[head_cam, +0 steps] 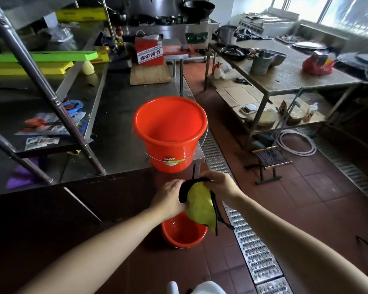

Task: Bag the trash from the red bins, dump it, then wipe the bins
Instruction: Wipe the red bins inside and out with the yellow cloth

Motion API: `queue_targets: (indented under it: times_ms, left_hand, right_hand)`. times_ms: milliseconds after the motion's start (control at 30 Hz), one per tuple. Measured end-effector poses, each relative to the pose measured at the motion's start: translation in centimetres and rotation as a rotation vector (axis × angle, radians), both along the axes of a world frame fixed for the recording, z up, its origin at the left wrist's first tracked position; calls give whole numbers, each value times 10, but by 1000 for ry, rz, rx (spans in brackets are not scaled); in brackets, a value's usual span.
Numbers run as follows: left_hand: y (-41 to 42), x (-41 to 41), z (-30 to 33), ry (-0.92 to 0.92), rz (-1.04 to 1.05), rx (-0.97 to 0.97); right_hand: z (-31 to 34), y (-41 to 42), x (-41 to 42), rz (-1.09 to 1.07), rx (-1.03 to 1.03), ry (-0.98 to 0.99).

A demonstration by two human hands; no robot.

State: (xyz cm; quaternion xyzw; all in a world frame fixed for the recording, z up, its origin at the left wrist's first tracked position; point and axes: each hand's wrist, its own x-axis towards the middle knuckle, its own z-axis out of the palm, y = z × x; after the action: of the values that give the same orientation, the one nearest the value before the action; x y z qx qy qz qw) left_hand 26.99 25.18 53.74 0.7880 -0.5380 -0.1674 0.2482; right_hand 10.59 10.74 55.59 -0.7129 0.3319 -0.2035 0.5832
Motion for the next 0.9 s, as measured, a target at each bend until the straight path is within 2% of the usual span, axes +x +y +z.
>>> queue_targets:
  times_ms: [200,300,367,467,533,600,667,767,833,900]
  left_hand:
    - [-9,-2,7,303,148,-50]
    - [-17,1,22,678,190,-113]
    - [-23,5,33,943,246,-147]
    - [-28,13,47,1124,334,-148]
    - [-27,20,51,1240,392,-125]
    - [-21,31,48,1434,507,-111]
    - [-10,40,35,1606,583,-100]
    - [17,32,4,1641,504,70]
    - [33,21,-16,1512,473,177]
    - [41,16,-32,1390,532,196]
  right_hand:
    - [-2,-11,-9,-104,2,-18]
    - [-6,-13,-11,-146,245,-104]
    - [-17,-11,-15,-34,437,-85]
    - [-41,4,-16,157,474,34]
    - [-55,14,-10,181,445,69]
    - [-60,20,0,145,564,-4]
    - [-58,23,7,64,770,-134]
    - [-56,24,13,-49,822,-143]
    - [-59,25,12,-109,749,-53]
    - [-61,24,8,-166,700,18]
